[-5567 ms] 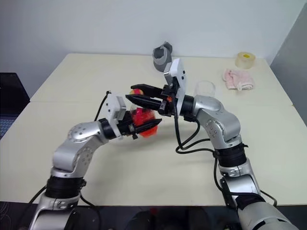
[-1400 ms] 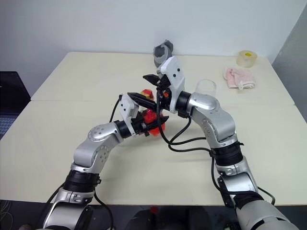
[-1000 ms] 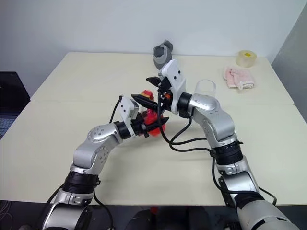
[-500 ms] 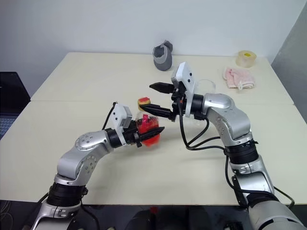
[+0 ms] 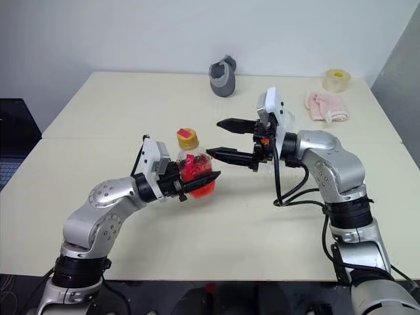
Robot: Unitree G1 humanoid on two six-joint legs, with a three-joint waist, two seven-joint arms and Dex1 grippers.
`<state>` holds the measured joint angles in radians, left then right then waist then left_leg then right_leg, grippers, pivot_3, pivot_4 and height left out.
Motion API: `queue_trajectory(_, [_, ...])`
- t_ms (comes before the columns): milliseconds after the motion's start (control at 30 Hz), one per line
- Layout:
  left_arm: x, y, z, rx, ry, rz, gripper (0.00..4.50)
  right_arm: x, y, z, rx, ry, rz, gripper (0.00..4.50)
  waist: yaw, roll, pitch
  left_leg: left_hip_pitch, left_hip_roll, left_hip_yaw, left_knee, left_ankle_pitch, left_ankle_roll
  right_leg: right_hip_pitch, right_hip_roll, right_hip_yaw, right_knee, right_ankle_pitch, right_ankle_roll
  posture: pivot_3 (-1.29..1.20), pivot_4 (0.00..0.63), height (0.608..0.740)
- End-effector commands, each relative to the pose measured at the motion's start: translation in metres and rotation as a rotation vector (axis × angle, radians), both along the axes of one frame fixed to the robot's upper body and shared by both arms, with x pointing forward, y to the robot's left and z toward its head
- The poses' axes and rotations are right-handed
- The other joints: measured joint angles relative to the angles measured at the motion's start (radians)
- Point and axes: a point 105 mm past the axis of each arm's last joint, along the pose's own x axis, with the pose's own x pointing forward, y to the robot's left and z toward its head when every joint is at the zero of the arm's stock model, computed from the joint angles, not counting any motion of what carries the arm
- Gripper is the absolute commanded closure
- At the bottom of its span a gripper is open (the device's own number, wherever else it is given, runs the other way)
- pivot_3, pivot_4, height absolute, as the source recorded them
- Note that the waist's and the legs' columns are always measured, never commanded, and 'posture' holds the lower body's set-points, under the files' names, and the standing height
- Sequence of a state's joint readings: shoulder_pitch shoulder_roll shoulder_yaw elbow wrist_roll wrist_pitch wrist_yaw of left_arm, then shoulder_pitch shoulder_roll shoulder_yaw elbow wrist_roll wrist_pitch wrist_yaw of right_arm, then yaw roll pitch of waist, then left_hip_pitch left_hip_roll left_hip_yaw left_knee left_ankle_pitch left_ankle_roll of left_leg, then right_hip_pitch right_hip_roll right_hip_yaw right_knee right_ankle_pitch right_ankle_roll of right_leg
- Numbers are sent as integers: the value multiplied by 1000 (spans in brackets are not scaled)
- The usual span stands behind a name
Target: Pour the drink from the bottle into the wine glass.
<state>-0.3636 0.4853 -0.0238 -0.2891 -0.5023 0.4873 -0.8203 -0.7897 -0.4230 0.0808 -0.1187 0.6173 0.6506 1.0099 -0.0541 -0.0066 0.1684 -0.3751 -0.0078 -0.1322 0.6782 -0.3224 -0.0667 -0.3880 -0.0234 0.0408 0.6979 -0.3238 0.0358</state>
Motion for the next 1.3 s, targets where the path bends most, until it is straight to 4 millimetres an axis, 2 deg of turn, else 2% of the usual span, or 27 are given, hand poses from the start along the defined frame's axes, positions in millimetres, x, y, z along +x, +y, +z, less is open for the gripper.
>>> queue_trajectory(33, [1,-3,10,-6,-61,-21,2211,-10,9,18,43,-39,38,410,1,0,0,0,0,0,0,0,0,0,0,0,0,0,0,0,150,740])
queue_trajectory(167, [8,-10,4,-1,-61,-42,2211,-10,30,29,93,-80,47,410,0,0,0,0,0,0,0,0,0,0,0,0,0,0,0,0,150,740])
queue_trajectory(333, [10,-21,3,-7,-74,-81,2211,-9,45,35,112,-94,62,410,-1,0,0,0,0,0,0,0,0,0,0,0,0,0,0,0,150,740])
queue_trajectory(600, [11,-30,8,-21,-93,-106,2211,8,53,22,77,-156,-17,410,-3,0,0,0,0,0,0,0,0,0,0,0,0,0,0,0,150,740])
queue_trajectory(933, [7,-27,6,-19,-83,-105,2211,25,36,23,61,-167,-87,410,-3,0,0,0,0,0,0,0,0,-1,0,0,0,0,0,0,150,740])
queue_trajectory(1300, [9,-22,11,-19,-88,-88,2211,29,10,15,-1,-156,-125,410,-3,0,0,0,0,0,0,0,0,0,0,0,0,0,0,0,150,740])
